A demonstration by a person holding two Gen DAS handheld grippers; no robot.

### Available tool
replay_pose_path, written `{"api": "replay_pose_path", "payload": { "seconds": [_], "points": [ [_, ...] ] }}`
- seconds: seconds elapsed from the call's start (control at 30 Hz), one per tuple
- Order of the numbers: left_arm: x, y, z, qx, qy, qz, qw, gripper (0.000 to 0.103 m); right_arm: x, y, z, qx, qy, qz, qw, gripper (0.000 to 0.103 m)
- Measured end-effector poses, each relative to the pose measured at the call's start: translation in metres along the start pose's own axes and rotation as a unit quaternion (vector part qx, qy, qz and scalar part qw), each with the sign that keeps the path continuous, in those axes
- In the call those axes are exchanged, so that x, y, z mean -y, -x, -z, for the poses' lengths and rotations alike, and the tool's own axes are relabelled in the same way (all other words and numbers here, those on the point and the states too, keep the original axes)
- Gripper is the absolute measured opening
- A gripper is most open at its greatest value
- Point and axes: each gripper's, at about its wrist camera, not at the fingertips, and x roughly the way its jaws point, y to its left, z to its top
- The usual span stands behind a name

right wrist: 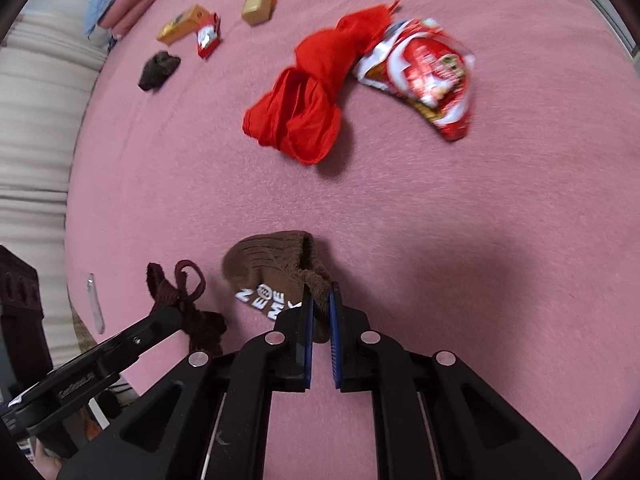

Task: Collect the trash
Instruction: 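Carry both brown socks toward the yellow bucket with both tools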

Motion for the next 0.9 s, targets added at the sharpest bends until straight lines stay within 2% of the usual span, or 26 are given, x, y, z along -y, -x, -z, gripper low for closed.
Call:
{"api": "replay_pose_path", "payload": {
  "seconds": [0.2,0.43,0.63,0.9],
  "points": [
    [0.037,0.009,0.011,-0.007,-0.01,0.011,0.9999,0.014,0.028,0.047,0.009,0.026,-0.031,-0.019,0.999,0.007],
    [0.108,0.011,0.035,-0.018,-0.051,0.022,0.9983,0.014,0.077,0.1,0.02,0.061,-0.068,-0.019,0.996,0.007],
    [0.174,0.003,0.057,-0.028,-0.083,0.032,0.9957,0.014,0.142,0.16,0.041,0.094,-0.095,-0.015,0.991,0.007],
    [0.272,-0.023,0.095,-0.049,-0.127,0.044,0.9898,0.014,0.22,0.216,0.06,0.125,-0.129,-0.008,0.984,0.007]
  ]
}}
